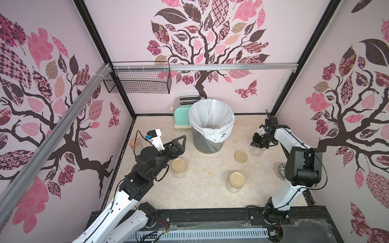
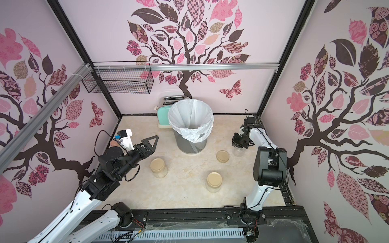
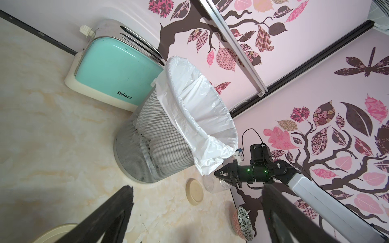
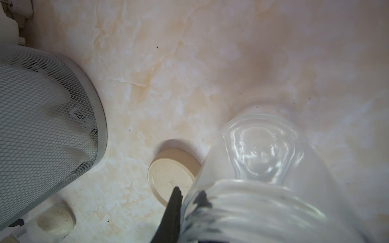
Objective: Empty moldy rice from jars
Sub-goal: Place the jar at the center of the board.
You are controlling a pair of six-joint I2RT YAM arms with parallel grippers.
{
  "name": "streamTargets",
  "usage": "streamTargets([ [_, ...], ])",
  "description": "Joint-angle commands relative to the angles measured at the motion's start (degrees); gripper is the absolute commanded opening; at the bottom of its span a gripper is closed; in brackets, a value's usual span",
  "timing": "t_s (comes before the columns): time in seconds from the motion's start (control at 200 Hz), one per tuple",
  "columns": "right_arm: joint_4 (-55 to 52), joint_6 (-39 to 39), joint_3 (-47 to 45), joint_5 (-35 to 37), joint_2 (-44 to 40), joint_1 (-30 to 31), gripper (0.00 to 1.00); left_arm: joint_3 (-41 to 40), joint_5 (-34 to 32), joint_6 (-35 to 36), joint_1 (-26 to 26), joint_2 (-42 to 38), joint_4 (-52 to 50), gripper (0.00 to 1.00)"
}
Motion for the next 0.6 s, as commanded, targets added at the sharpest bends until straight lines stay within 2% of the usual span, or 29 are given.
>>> streamTargets([
  [0.0,-1.73,-1.14,2.97,-0.9,0.58,-1.04,0.0,-0.11,-0.04,0.83,0.2,-0.84,-0.6,0.98],
  [0.145,-1.78,-1.25,2.99,-0.8,1.07,-1.1,0.0,-0.05,-0.13,1.35,0.2,-1.06,-1.21,0.98],
  [0.255,-1.86,-1.29,2.79,-0.9,1.3,-1.13,0.09,-0.11,-0.16,1.45,0.2,-1.18,-1.63,0.98],
  [0.37,-1.82,-1.38,2.69,-0.81,1.13,-1.17,0.13,-0.24,-0.17,1.45,0.2,-1.06,-1.58,0.98],
  [0.595,-2.92,-1.73,4.26,-0.51,1.13,-1.48,0.36,-0.05,-0.02,1.36,0.2,-0.67,-1.49,0.98],
])
